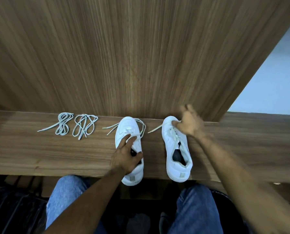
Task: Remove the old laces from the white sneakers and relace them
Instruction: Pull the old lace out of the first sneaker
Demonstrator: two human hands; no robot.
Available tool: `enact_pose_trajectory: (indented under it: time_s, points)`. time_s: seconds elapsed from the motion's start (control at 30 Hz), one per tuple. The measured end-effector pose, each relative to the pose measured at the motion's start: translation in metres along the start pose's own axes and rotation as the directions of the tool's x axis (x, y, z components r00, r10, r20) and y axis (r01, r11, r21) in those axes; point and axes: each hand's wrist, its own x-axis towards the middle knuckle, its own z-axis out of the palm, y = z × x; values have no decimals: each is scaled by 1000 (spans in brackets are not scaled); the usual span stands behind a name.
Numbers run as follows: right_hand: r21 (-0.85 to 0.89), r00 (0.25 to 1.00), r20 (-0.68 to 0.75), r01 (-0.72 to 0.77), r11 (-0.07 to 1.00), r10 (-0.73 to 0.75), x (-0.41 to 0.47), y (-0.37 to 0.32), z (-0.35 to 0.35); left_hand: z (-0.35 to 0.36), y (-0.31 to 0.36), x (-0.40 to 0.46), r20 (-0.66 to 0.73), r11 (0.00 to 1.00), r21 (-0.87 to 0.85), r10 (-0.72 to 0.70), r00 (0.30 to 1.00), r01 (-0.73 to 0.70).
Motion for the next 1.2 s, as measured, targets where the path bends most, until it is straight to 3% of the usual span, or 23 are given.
enact_pose_trajectory:
  time_s: [0.07,0.17,0.23,0.4,0.5,0.57,0.6,0.67,0.7,0.77,0.83,0.97,1.03,1.13,1.2]
  points:
    - [46,979,176,95,994,-102,-20,-7,34,-1,0,0,6,1000,-1,-4,1000,4]
    - [-189,912,402,174,966,-85,-50,-13,71,-3,1,1,24,1000,12,-10,1000,10]
    - [-324,918,388,220,920,-83,-62,-12,80,-3,1,1,40,1000,11,-18,999,18]
    - [-367,944,323,193,910,-70,-61,16,74,-5,1,0,62,1000,6,-19,998,19]
    - [-387,925,370,241,890,-89,-57,38,62,-5,3,0,45,1000,-28,15,999,-14]
    - [-388,947,286,255,886,-147,-59,37,63,-8,5,-4,30,996,-87,22,999,-20]
    - [-341,963,188,249,907,-194,-61,31,66,-9,5,-6,38,994,-110,10,999,-6]
    - [-75,958,-31,282,957,-284,-70,4,73,-11,0,-9,61,991,-133,-23,998,31]
    - [109,954,-56,300,948,-296,-75,-14,78,-11,-3,-10,65,987,-151,-46,997,56]
    - [359,954,61,252,899,-292,-86,-50,85,-11,-7,-14,44,978,-186,-87,995,93]
    - [383,945,138,224,896,-296,-94,-74,96,-9,-7,-17,-27,983,-154,-104,994,99]
    - [216,974,-3,221,951,-226,-93,-81,107,-12,-8,-18,-93,982,-119,-156,983,145]
    - [214,975,-28,220,952,-219,-94,-79,110,-15,-11,-15,-92,964,-217,-174,980,151]
    - [339,989,-33,147,929,-144,-93,-78,108,-13,-15,-11,-80,862,-481,-225,971,160]
    - [366,993,-20,113,924,-113,-92,-78,109,-12,-18,-9,-90,850,-507,-215,973,141]
